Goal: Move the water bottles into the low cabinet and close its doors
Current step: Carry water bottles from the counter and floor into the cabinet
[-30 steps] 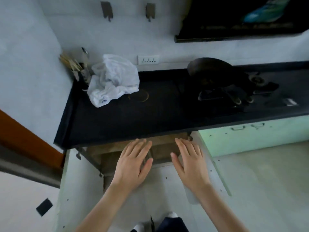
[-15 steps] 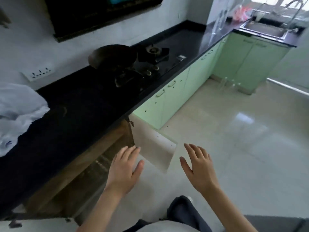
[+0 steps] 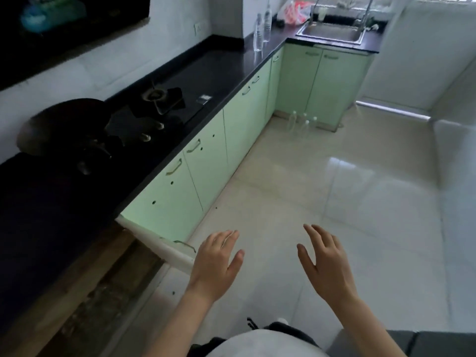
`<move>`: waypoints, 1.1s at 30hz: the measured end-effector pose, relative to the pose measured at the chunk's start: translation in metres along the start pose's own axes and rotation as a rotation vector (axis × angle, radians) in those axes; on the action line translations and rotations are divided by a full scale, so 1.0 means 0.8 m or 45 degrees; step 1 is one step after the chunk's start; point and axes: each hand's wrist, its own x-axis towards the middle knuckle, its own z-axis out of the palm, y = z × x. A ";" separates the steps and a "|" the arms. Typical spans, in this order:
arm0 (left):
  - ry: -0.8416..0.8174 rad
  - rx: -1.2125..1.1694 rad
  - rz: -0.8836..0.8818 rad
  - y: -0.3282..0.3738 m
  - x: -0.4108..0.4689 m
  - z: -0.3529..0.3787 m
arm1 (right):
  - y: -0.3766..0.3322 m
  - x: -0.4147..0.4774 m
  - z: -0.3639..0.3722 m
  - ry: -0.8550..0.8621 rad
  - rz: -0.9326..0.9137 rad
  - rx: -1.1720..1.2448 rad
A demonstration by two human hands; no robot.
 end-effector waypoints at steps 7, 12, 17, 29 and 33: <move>0.061 -0.039 0.122 0.084 0.156 0.013 | 0.102 0.097 -0.053 0.074 0.099 -0.014; 0.124 -0.042 0.192 0.089 0.262 0.027 | 0.142 0.179 -0.054 0.136 0.120 -0.008; 0.003 -0.047 0.201 0.052 0.367 0.074 | 0.176 0.263 -0.007 0.074 0.206 -0.054; -0.004 -0.015 0.334 -0.014 0.747 0.007 | 0.193 0.614 0.011 0.182 0.252 -0.063; 0.040 -0.047 0.342 -0.016 0.842 0.012 | 0.227 0.704 0.021 0.182 0.273 -0.042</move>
